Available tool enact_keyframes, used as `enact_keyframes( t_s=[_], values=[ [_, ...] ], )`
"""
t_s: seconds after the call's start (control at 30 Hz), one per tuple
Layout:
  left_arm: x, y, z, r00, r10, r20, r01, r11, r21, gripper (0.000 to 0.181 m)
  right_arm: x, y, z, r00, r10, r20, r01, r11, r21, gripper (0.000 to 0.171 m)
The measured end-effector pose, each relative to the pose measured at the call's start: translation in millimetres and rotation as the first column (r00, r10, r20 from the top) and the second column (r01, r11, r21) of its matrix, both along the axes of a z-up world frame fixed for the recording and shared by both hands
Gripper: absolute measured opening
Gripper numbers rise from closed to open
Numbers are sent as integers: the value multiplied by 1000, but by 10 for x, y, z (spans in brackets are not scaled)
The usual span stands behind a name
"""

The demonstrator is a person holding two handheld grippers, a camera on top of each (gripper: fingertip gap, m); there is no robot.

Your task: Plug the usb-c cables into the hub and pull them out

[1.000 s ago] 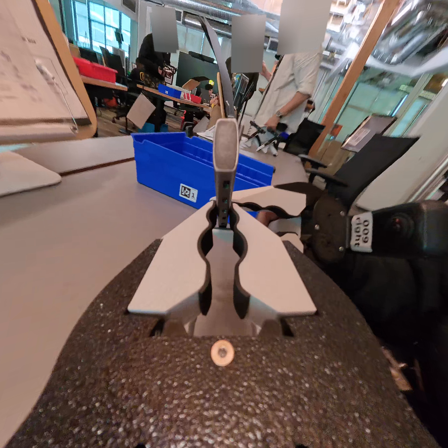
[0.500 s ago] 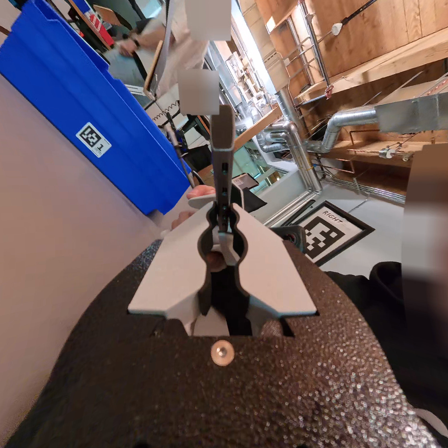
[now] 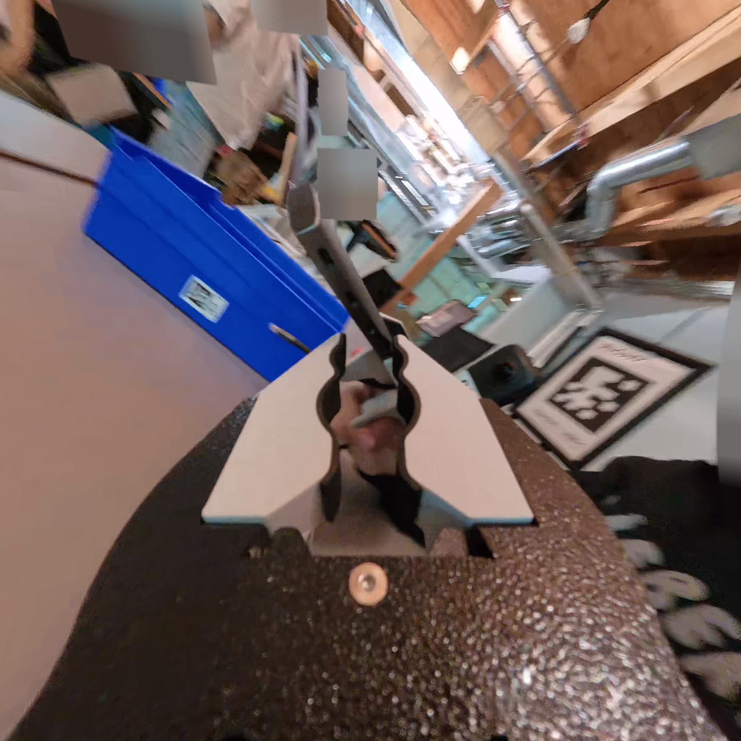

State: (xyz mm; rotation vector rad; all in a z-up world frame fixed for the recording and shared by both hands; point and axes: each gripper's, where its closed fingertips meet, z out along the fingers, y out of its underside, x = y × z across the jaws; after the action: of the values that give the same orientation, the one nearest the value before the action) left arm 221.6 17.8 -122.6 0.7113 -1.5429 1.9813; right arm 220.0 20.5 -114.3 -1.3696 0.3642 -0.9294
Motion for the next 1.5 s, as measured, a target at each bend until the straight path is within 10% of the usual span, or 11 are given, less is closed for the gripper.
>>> enact_keyframes(
  t_s=[0.2,0.4,0.7,0.77,0.9,1.0,1.33,1.5],
  values=[
    [96,146,74,869,218,444,-321,931,172,35,166,-348,70,994,-46,-102,64,980,188,22],
    [251,723,351,771,347,534,-560,769,308,35,239,-401,-5,988,-98,-122,116,981,155,22],
    [229,2938,474,517,513,685,-838,142,527,26,269,-313,-92,987,-104,-124,116,989,91,22],
    [227,3214,331,526,545,654,-813,94,575,26,279,-309,-105,986,-103,-129,116,989,93,22],
    [70,3180,-353,776,469,421,-537,142,831,35,299,-301,-147,985,-116,-127,125,990,69,21],
    [76,3688,-627,731,463,501,-455,-216,864,37,295,-301,-149,986,-123,-115,130,990,57,21],
    [-67,3957,-1136,770,543,336,-219,-270,938,20,284,-271,-151,988,-112,-108,117,992,46,21],
    [246,3640,-256,596,457,661,-635,-235,735,0,288,-277,-148,988,-119,-103,124,991,44,21]
  ],
)
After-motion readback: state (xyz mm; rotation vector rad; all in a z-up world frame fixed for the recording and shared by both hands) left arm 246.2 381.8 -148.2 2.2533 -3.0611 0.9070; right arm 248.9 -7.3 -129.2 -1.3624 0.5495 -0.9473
